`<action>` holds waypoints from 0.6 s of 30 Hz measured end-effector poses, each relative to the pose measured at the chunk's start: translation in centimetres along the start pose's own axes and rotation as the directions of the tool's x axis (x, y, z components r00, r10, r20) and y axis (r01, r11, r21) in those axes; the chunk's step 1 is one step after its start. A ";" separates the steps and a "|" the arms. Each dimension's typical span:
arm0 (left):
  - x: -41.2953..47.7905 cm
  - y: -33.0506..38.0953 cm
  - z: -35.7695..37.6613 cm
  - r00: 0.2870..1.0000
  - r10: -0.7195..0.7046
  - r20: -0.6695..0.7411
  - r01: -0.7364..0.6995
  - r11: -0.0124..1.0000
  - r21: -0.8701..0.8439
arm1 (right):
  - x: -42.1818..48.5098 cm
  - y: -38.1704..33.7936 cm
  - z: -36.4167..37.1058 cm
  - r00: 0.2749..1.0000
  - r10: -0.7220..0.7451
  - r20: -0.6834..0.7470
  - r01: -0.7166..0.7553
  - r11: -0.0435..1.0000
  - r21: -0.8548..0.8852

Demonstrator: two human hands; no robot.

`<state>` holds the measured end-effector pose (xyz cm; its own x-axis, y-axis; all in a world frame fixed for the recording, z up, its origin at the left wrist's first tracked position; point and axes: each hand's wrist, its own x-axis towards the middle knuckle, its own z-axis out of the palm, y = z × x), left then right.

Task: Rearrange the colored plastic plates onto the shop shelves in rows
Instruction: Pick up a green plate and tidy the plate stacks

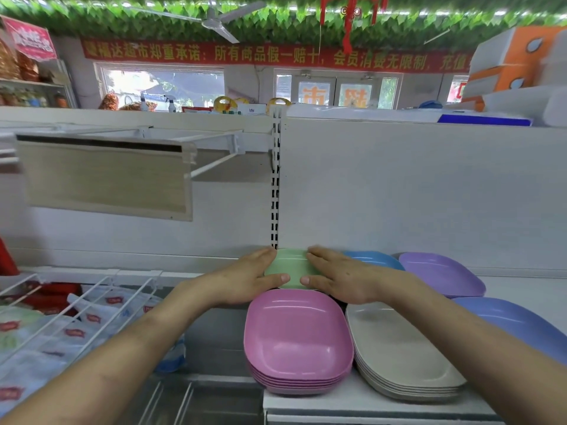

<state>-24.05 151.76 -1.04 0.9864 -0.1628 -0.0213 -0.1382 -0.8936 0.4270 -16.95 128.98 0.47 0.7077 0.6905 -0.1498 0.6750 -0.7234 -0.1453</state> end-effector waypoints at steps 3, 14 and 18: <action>-0.6 0.4 -0.3 0.999 0.004 -0.034 -0.003 1.000 0.023 | -0.5 -0.3 -0.2 0.999 0.009 -0.048 -0.009 1.000 0.001; -9.0 3.8 1.9 0.999 0.019 -0.045 -0.017 0.999 0.032 | -10.6 -6.3 0.3 0.998 -0.016 -0.059 0.018 0.999 0.028; -9.6 4.7 3.2 0.999 0.012 0.038 -0.017 0.992 0.128 | -10.3 -6.8 2.7 0.995 -0.048 -0.088 0.040 0.995 -0.087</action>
<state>-34.47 147.78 -1.70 0.9806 -0.1892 -0.0505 -0.1649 -0.9371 0.3077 -29.36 126.80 0.32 0.6900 0.7217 -0.0563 0.7187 -0.6922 -0.0656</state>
